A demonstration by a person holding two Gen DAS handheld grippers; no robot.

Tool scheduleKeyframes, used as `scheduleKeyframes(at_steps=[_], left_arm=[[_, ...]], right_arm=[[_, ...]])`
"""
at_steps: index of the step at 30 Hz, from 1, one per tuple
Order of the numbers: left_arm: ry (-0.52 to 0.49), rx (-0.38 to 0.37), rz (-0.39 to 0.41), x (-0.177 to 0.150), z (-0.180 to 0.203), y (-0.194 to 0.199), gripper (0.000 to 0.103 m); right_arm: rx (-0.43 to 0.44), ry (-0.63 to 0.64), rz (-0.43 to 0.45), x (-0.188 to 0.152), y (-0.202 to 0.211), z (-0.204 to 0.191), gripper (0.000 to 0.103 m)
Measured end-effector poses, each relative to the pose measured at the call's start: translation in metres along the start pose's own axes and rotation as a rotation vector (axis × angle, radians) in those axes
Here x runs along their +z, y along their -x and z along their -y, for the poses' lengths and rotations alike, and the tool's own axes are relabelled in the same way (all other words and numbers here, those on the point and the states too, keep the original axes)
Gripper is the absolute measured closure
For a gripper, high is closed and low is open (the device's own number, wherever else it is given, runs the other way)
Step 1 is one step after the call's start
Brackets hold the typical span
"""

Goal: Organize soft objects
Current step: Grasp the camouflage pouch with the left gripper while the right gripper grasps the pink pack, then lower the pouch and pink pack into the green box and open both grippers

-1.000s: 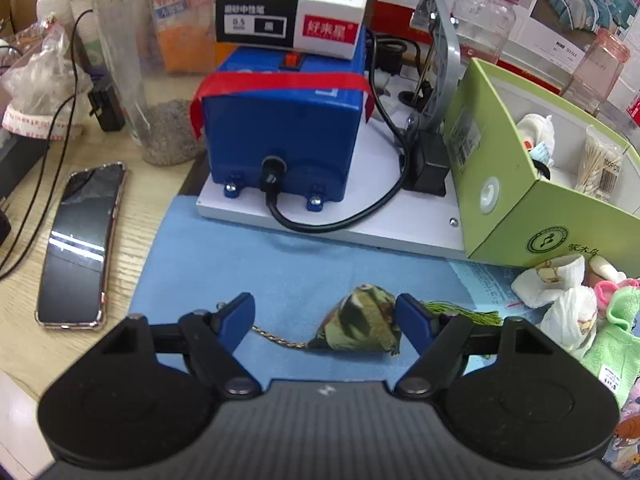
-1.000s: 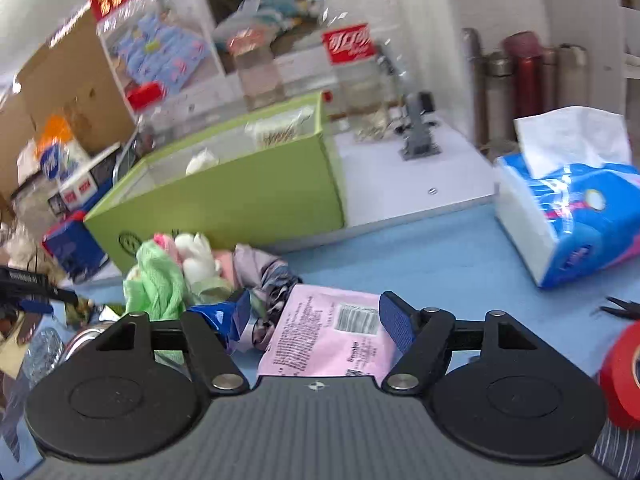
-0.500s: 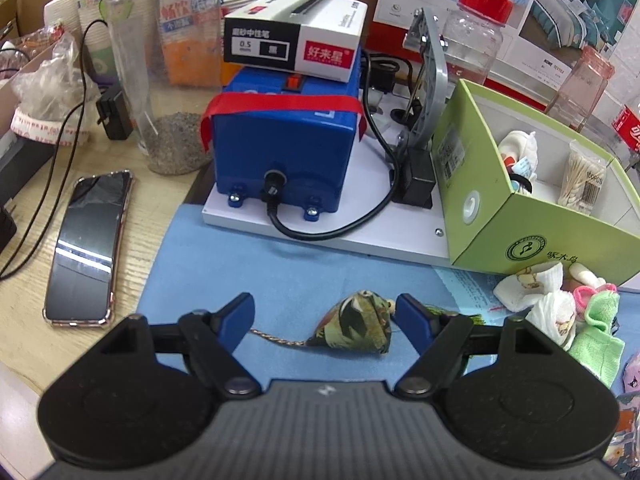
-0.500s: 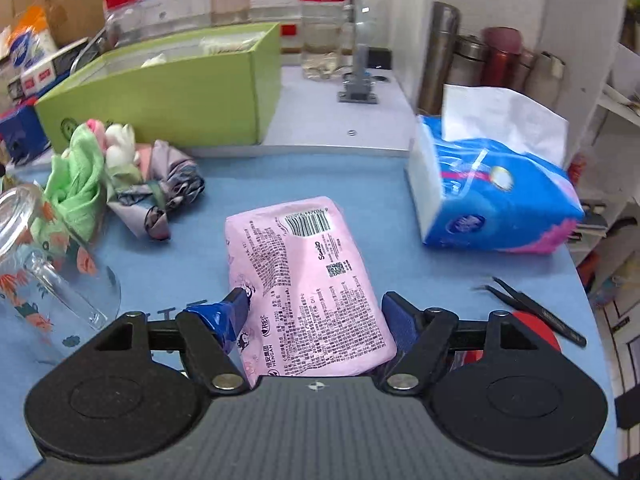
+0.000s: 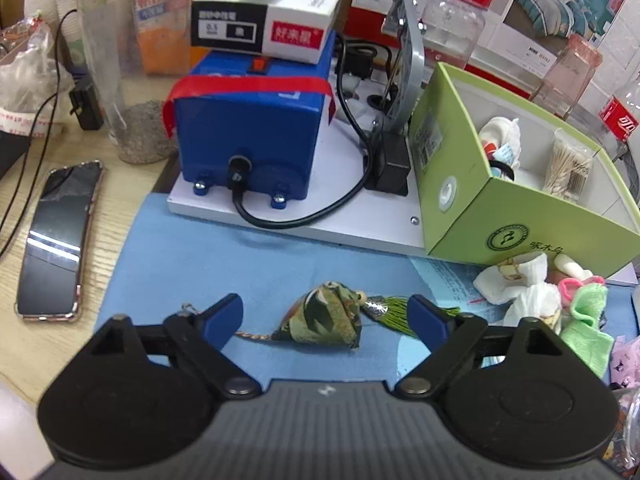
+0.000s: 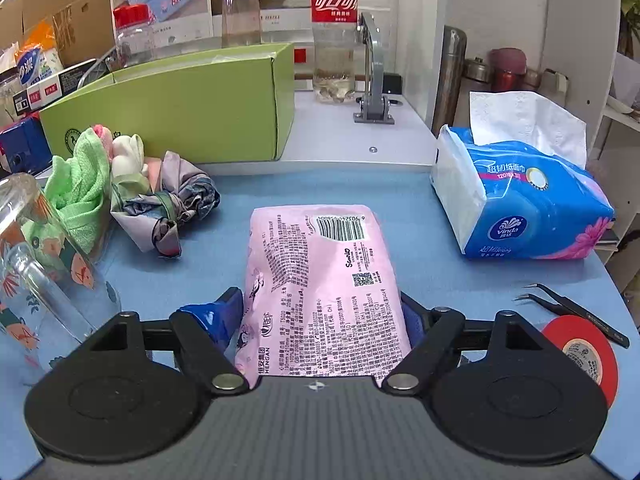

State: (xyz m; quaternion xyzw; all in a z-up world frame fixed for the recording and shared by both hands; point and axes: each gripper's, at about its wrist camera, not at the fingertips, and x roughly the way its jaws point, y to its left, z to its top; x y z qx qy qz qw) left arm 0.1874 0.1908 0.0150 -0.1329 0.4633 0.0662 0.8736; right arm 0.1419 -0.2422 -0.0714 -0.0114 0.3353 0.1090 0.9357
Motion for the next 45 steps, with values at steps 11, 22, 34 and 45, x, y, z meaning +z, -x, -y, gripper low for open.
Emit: scheduleKeyframes(at_steps=[11, 22, 34, 45], left_arm=[[-0.063, 0.042, -0.025, -0.001, 0.007, -0.034, 0.014], [-0.004, -0.002, 0.014, -0.016, -0.006, -0.012, 0.069], [-0.034, -0.158, 0.157, 0.017, 0.011, 0.074, 0.069], [-0.135, -0.208, 0.243, 0.105, 0.094, 0.057, 0.068]], right_arm=[[-0.031, -0.018, 0.040, 0.001, -0.010, -0.005, 0.030], [0.000, -0.020, 0.069, -0.001, -0.005, -0.006, 0.061], [0.164, 0.002, 0.292, 0.068, 0.063, -0.025, 0.062], [0.242, 0.112, 0.248, 0.201, -0.038, -0.070, 0.057]])
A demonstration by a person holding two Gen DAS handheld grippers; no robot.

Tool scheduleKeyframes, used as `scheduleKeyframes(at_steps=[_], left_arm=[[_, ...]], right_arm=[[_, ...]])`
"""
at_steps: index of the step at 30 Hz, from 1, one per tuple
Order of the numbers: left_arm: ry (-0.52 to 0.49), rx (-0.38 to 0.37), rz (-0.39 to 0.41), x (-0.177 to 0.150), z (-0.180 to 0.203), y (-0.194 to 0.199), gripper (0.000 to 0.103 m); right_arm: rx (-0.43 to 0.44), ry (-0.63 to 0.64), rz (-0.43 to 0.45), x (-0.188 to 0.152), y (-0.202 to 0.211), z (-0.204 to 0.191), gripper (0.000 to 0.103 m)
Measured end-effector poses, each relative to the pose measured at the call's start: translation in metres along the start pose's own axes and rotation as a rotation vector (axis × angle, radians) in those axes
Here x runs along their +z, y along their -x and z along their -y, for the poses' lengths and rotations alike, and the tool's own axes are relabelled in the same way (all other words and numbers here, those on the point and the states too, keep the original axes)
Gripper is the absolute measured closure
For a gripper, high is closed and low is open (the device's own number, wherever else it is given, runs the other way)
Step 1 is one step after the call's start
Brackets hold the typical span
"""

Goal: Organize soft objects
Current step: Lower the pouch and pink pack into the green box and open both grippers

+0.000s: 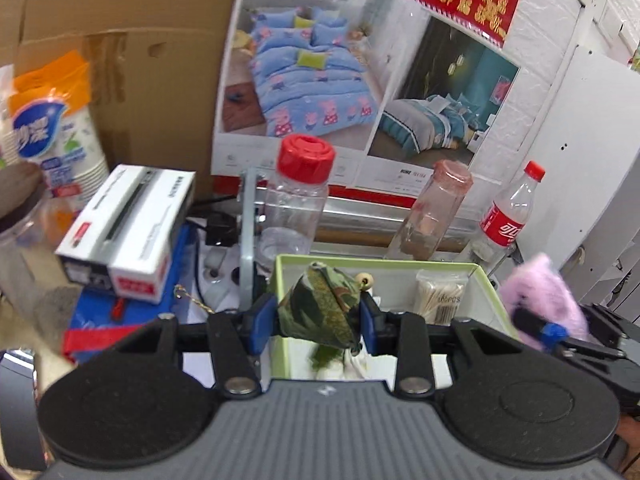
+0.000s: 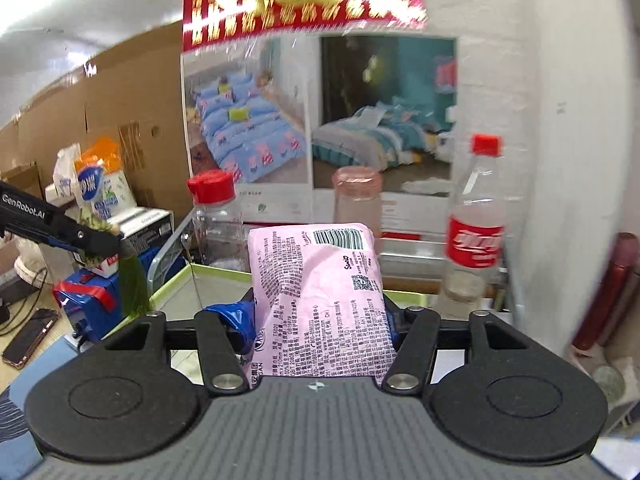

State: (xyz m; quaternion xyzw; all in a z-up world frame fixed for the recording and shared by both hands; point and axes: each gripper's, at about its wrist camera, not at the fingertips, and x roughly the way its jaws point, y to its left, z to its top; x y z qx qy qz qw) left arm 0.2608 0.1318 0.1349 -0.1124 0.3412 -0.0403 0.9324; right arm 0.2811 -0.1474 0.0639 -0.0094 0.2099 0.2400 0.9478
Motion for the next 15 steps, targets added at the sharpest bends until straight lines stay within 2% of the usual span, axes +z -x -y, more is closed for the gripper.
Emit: scheduleKeyframes(at_steps=[2, 4, 6, 8, 11, 15], left_arm=[[-0.010, 0.015, -0.017, 0.002, 0.002, -0.018, 0.066], [-0.011, 0.041, -0.034, 0.001, 0.002, -0.036, 0.040], [0.001, 0.057, -0.070, -0.002, -0.002, -0.050, 0.040], [0.015, 0.047, -0.098, -0.005, -0.008, -0.056, 0.040], [0.015, 0.061, -0.097, -0.009, -0.012, -0.053, 0.040], [0.010, 0.082, -0.085, -0.020, -0.015, -0.037, 0.039]], right_arm=[[0.012, -0.002, -0.049, -0.001, -0.029, -0.001, 0.055], [0.007, -0.026, -0.142, -0.005, -0.058, -0.002, 0.052], [-0.007, -0.039, -0.255, -0.010, -0.079, -0.002, 0.052], [-0.015, -0.037, -0.210, -0.011, -0.076, -0.003, 0.051], [-0.046, -0.064, -0.105, -0.002, -0.052, -0.001, 0.049], [-0.054, -0.059, -0.054, 0.001, -0.015, -0.004, 0.047]])
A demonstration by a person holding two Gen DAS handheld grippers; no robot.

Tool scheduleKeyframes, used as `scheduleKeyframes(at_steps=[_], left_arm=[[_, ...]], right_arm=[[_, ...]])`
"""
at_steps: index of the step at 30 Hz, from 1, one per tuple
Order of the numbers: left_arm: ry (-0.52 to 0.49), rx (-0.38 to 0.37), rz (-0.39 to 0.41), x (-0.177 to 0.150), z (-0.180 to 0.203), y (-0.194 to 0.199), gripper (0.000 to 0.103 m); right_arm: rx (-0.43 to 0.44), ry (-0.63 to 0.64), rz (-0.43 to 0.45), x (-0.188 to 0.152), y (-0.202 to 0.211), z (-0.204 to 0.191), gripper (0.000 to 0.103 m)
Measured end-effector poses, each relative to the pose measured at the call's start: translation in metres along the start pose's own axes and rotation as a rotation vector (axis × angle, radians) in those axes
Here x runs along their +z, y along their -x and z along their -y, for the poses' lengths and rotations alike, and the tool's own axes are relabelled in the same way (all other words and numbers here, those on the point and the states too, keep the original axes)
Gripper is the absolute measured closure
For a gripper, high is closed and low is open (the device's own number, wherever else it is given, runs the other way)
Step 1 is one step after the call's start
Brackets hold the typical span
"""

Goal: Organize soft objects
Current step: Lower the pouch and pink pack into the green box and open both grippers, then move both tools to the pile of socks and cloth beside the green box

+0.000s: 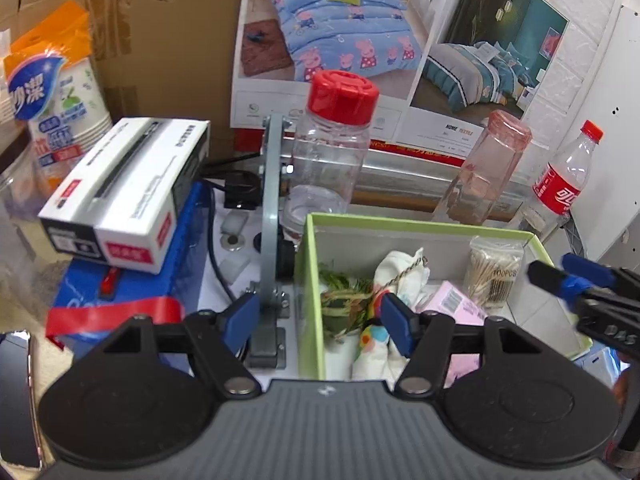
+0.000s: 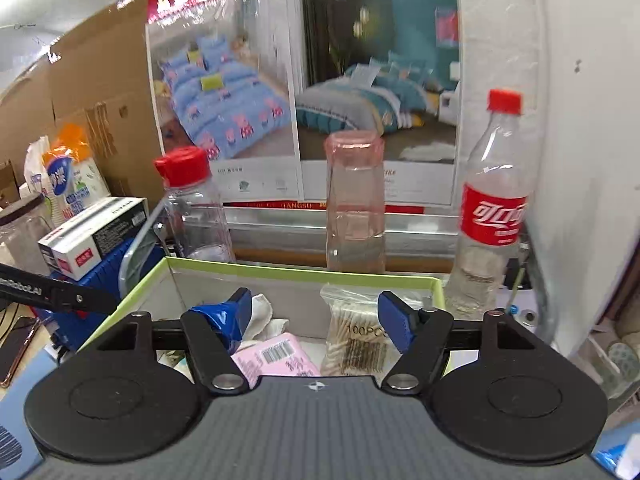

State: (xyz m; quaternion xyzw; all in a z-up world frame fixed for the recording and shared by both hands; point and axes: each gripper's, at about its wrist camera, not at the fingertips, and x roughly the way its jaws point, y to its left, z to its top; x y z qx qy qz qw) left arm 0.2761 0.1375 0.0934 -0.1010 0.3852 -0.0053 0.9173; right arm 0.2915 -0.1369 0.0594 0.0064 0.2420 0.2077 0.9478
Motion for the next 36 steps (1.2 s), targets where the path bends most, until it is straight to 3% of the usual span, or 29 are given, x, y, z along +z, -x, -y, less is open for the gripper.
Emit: scheduleKeyframes(at_steps=[5, 11, 14, 20, 22, 25, 28, 31, 33, 34, 36], left_arm=[[0.002, 0.003, -0.016, -0.031, -0.009, 0.020, 0.037], [0.000, 0.003, -0.068, -0.075, -0.017, 0.035, 0.037], [0.001, -0.003, -0.094, -0.087, -0.019, 0.037, 0.036], [-0.051, -0.017, -0.125, -0.087, -0.003, 0.033, 0.036], [-0.085, 0.001, -0.125, -0.086, 0.003, 0.032, 0.036], [-0.123, 0.007, -0.132, -0.086, 0.009, 0.030, 0.036], [-0.164, -0.004, -0.143, -0.084, 0.020, 0.025, 0.034], [-0.195, -0.053, -0.181, -0.081, 0.040, 0.013, 0.034], [-0.207, -0.102, -0.220, -0.079, 0.056, 0.000, 0.031], [-0.210, -0.113, -0.244, -0.078, 0.064, -0.008, 0.023], [-0.213, -0.102, -0.286, -0.077, 0.078, -0.026, 0.022]], right_arm=[[0.013, 0.042, -0.031, -0.031, 0.045, -0.010, 0.045], [0.035, 0.053, -0.140, -0.069, 0.060, -0.022, 0.045], [0.044, 0.070, -0.189, -0.077, 0.055, -0.033, 0.044], [0.168, 0.191, -0.351, -0.077, 0.019, -0.065, 0.044], [0.137, 0.244, -0.417, -0.077, 0.005, -0.067, 0.044], [-0.004, 0.276, -0.398, -0.073, 0.005, -0.049, 0.043], [-0.091, 0.214, -0.344, -0.071, 0.020, -0.021, 0.043], [-0.188, 0.196, -0.315, -0.080, 0.029, 0.000, 0.043], [-0.152, 0.117, -0.296, -0.087, 0.036, 0.013, 0.043], [-0.124, 0.063, -0.282, -0.089, 0.040, 0.020, 0.043], [-0.085, -0.022, -0.242, -0.093, 0.049, 0.029, 0.043]])
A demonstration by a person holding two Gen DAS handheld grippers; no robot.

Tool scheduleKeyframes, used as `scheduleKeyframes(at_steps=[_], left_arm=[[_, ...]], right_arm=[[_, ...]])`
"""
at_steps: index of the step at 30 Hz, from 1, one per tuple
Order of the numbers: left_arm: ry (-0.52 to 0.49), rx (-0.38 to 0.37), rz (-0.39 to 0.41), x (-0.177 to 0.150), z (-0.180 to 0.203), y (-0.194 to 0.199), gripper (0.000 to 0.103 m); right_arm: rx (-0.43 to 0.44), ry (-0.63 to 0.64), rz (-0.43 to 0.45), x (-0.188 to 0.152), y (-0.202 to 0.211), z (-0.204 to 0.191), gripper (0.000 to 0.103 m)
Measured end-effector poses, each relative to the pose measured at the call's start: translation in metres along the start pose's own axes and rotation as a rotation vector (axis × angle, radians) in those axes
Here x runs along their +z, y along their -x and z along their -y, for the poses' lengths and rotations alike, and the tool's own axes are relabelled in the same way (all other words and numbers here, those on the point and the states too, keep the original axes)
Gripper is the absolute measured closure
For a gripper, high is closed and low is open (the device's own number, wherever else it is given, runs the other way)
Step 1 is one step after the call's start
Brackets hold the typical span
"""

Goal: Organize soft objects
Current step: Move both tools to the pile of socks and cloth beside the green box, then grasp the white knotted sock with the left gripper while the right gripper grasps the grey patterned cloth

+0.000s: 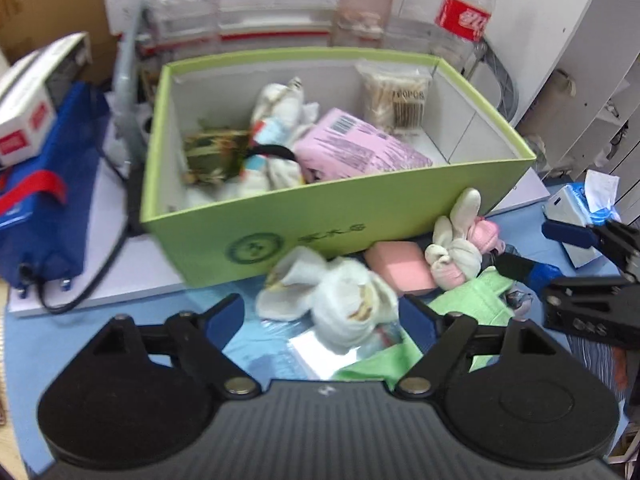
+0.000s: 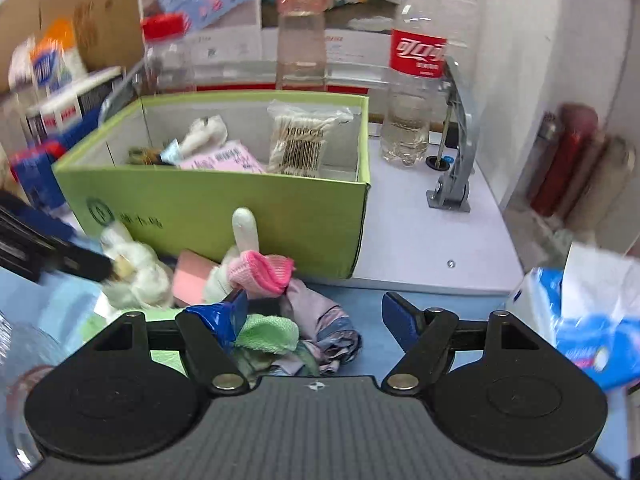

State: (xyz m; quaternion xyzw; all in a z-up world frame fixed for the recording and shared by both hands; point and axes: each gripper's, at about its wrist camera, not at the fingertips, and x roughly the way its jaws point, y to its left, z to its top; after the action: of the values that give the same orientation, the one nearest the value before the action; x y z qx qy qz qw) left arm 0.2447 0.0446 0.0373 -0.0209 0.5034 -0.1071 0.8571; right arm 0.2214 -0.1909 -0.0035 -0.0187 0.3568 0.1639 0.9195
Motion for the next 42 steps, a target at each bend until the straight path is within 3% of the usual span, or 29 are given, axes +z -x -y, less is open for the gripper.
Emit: scheduleKeyframes(at_steps=[5, 8, 13, 18, 21, 24, 29, 34, 39, 42], left_arm=[[-0.056, 0.082, -0.090, 0.014, 0.015, -0.031, 0.022], [-0.016, 0.111, -0.100, 0.013, 0.001, -0.032, 0.022], [0.112, 0.156, -0.077, -0.003, -0.047, -0.017, 0.022], [0.249, 0.156, -0.060, -0.036, -0.110, 0.002, 0.021], [0.293, 0.227, -0.051, -0.060, -0.142, 0.016, 0.021], [0.334, 0.316, -0.039, -0.082, -0.170, 0.028, 0.021], [0.426, 0.204, -0.003, -0.095, -0.192, 0.046, 0.021], [0.391, 0.200, 0.021, -0.090, -0.181, 0.051, 0.021], [0.378, 0.179, 0.031, -0.082, -0.162, 0.050, 0.021], [0.367, 0.176, 0.036, -0.079, -0.158, 0.048, 0.021]], right_arm=[[0.017, -0.058, 0.053, -0.010, 0.015, 0.011, 0.042], [0.014, -0.073, 0.061, -0.015, 0.020, 0.018, 0.042], [0.010, -0.085, 0.053, -0.021, 0.019, 0.023, 0.042], [-0.001, -0.079, 0.012, -0.028, 0.010, 0.022, 0.042], [-0.057, -0.024, -0.028, -0.037, 0.005, 0.020, 0.042], [-0.011, -0.010, -0.042, -0.044, 0.006, 0.021, 0.042], [0.065, 0.029, -0.052, -0.037, -0.002, 0.013, 0.042], [0.140, -0.035, -0.082, -0.022, -0.028, 0.015, 0.042], [0.148, -0.097, -0.103, -0.034, -0.031, 0.025, 0.040], [0.073, -0.041, -0.112, -0.049, -0.015, 0.035, 0.040]])
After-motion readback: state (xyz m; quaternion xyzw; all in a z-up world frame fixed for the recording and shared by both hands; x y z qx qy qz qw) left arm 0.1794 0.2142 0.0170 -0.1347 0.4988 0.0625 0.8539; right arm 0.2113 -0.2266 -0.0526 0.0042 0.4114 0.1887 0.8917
